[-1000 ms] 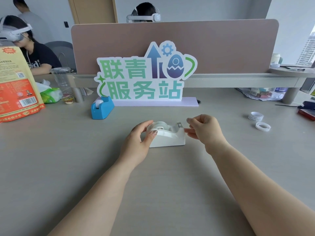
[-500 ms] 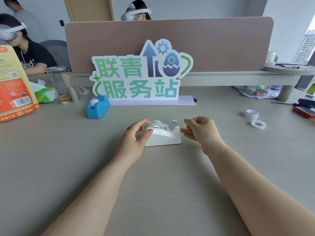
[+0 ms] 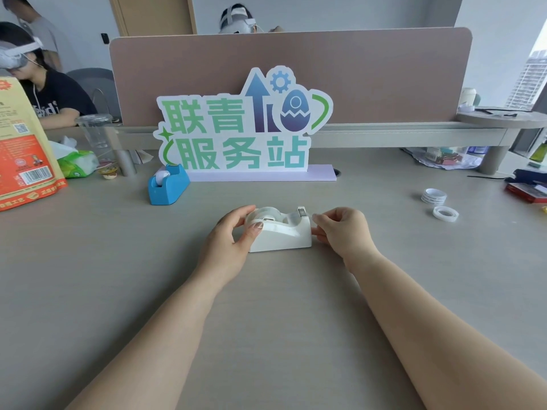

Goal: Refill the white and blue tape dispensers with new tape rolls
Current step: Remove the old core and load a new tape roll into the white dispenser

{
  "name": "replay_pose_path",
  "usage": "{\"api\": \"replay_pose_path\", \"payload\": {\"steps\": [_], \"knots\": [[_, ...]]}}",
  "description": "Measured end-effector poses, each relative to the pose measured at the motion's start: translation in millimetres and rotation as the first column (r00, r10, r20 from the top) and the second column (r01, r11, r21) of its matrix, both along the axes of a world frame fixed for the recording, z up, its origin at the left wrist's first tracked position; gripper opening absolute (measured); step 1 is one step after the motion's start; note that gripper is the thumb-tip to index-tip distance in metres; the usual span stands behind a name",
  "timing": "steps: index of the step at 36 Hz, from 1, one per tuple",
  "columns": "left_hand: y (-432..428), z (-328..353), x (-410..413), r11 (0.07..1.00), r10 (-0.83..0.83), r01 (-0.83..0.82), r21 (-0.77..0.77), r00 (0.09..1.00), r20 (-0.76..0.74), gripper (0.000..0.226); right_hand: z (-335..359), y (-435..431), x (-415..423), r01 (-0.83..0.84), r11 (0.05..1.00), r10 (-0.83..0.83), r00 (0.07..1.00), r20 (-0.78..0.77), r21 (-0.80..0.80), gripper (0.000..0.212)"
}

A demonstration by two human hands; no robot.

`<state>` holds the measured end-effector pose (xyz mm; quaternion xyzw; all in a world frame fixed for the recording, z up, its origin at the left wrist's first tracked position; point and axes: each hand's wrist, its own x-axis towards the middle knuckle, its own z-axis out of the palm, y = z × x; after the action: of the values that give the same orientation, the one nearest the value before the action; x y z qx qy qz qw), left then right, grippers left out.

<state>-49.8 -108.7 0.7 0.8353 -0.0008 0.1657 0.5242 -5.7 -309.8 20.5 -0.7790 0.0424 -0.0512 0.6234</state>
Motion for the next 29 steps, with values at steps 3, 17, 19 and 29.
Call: {"api": "replay_pose_path", "payload": {"steps": [3,17,19,29], "knots": [[0,0,0,1.000,-0.001,0.001,-0.001,1.000,0.005,0.036,-1,2,1,0.005,1.000,-0.005,1.000,-0.010,-0.031,0.020],[-2,2,-2,1.000,-0.003,0.004,-0.012,1.000,0.020,0.038,-3,2,-2,0.012,0.978,-0.005,0.999,0.034,-0.207,0.013],[-3,3,-3,1.000,-0.003,0.003,-0.010,1.000,0.019,0.038,-3,1,-5,0.013,0.964,0.001,0.999,0.054,-0.265,0.010],[-3,5,-5,0.999,-0.002,0.002,-0.036,1.000,0.012,0.039,-8,2,-34,-0.282,0.931,0.320,0.936,0.147,-0.231,0.060]]}}
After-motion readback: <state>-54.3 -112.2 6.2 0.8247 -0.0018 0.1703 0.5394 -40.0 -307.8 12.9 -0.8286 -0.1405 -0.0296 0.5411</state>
